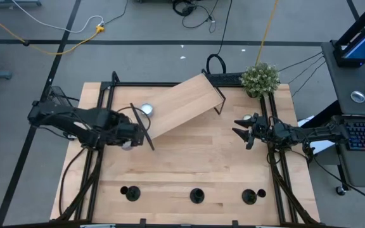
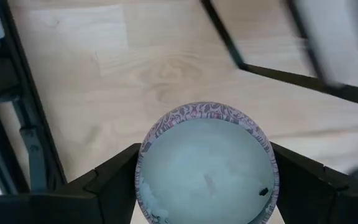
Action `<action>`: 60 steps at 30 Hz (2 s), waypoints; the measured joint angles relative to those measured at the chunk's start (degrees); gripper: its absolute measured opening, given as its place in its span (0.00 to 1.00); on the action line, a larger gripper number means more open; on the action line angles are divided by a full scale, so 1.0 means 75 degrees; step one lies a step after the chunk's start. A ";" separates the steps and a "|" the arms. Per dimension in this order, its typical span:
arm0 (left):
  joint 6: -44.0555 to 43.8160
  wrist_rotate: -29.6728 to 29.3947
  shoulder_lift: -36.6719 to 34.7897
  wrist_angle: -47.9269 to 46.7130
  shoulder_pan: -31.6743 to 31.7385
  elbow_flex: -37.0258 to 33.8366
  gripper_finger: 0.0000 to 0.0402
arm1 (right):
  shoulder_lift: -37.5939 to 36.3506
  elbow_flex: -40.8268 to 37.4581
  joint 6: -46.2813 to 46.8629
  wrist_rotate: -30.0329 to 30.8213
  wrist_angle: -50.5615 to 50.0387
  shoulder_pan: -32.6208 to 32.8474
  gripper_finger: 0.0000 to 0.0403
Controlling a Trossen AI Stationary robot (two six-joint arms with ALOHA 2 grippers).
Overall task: Pick & Place candle stick holders
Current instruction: Put the pink patterned scented candle on the shelf
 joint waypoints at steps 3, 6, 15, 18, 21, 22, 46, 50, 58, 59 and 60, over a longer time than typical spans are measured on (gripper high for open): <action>-0.0055 -0.0197 0.0000 -0.0254 -0.0090 0.0691 0.74 | 0.0000 0.0000 0.0000 0.0000 -0.0001 0.0001 0.53; -0.0043 -0.0340 0.0079 -0.0344 -0.0131 0.1175 0.74 | 0.0000 0.0000 -0.0025 0.0000 -0.0003 0.0003 0.53; 0.0864 -0.0745 0.1183 -0.0337 0.0030 0.2399 0.74 | 0.0000 0.0000 -0.0085 0.0000 -0.0002 0.0001 0.53; 0.1528 -0.0823 0.1719 -0.0332 0.0256 0.2961 0.74 | 0.0000 0.0000 -0.0070 0.0000 0.0000 0.0000 0.53; 0.2378 -0.0887 0.2299 -0.0334 0.0542 0.3548 0.74 | 0.0000 0.0000 -0.0067 0.0000 0.0000 0.0000 0.53; 0.2668 -0.0885 0.2497 -0.0336 0.0654 0.3743 0.74 | 0.0000 0.0000 -0.0065 0.0000 0.0000 0.0000 0.53; 0.5144 -0.1326 0.4383 -0.1326 0.1783 0.4929 0.74 | 0.0000 0.0000 -0.0058 0.0000 0.0000 0.0003 0.53; 0.5141 -0.1375 0.4440 -0.1349 0.1727 0.4925 0.74 | 0.0000 0.0000 -0.0058 0.0000 0.0000 0.0000 0.53; 0.5027 -0.1354 0.4487 -0.1357 0.1730 0.4437 0.74 | 0.0000 0.0000 -0.0058 0.0000 0.0000 0.0003 0.53; 0.5007 -0.1352 0.4492 -0.1362 0.1730 0.4354 0.74 | 0.0000 0.0000 -0.0058 -0.0002 -0.0003 0.0002 0.53; 0.4999 -0.1344 0.4494 -0.1346 0.1730 0.4288 0.74 | 0.0000 0.0000 -0.0058 0.0000 -0.0003 0.0003 0.53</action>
